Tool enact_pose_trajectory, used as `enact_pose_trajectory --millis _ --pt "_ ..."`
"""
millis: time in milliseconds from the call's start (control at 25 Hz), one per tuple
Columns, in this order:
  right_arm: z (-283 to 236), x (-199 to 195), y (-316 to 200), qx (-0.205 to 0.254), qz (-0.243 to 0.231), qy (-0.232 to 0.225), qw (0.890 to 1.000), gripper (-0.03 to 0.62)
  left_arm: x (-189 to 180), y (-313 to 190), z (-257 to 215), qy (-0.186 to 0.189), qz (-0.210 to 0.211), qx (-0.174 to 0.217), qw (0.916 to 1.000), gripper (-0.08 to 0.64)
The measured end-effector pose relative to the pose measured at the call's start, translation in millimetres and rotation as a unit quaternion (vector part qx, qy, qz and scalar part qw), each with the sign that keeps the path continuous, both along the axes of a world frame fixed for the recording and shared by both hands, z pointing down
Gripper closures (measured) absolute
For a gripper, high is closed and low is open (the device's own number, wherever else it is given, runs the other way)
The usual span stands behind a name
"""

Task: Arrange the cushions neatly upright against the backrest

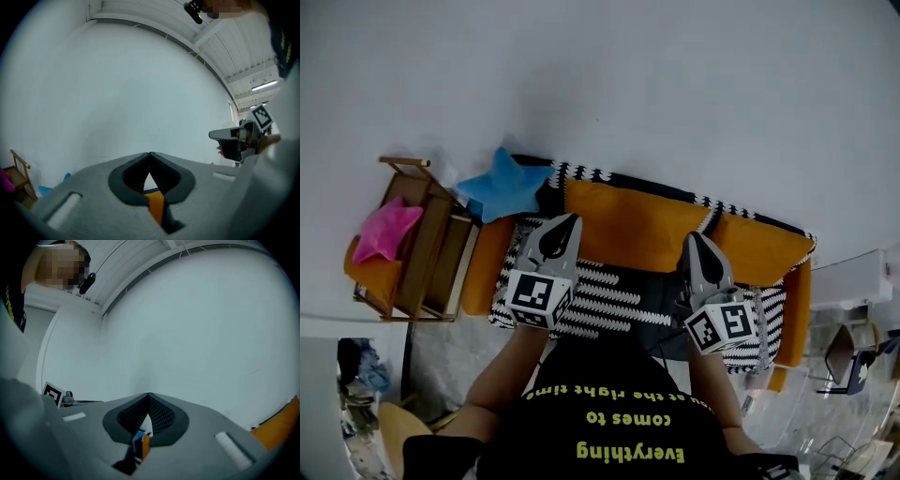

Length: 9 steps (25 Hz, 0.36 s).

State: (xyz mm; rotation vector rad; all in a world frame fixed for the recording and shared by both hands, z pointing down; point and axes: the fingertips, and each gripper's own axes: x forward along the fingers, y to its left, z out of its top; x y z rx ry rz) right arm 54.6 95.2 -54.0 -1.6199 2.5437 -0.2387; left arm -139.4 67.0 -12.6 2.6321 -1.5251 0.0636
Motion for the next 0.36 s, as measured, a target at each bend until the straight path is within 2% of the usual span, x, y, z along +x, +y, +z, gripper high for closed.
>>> enact_pose_trajectory --millis 360 --pt "1.9 -3.5 6.2 0.000 -0.008 0.000 1.000 0.580 -1.4 4.5 1.3 0.002 0.004 0.000 1.0000 0.560"
